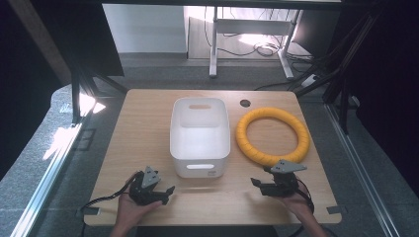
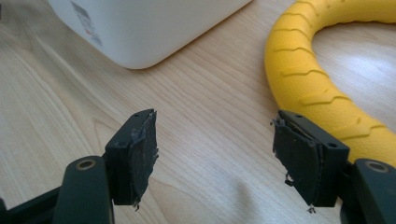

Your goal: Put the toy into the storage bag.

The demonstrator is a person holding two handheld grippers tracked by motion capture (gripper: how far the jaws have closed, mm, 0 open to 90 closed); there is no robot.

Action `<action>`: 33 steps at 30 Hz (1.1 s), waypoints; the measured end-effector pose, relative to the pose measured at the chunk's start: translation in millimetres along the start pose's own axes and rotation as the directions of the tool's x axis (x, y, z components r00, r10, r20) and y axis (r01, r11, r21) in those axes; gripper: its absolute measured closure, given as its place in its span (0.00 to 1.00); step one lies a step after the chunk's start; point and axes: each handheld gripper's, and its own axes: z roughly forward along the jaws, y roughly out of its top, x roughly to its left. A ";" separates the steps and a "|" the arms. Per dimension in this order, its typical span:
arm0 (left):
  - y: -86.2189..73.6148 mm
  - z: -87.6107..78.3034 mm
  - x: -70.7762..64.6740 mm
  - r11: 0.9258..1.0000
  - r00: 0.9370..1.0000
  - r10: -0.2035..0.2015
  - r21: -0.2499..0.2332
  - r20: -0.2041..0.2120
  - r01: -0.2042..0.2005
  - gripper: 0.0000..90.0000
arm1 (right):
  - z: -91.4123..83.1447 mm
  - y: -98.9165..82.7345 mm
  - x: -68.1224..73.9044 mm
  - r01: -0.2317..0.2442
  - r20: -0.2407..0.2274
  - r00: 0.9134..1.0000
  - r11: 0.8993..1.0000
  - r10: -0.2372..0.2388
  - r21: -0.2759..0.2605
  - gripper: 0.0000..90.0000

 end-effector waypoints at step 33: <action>0.9 0.2 0.3 1.000 1.000 -0.007 0.002 0.009 0.007 0.20 | -10.2 60.2 -55.8 0.088 -0.088 0.993 0.990 -0.078 0.111 0.36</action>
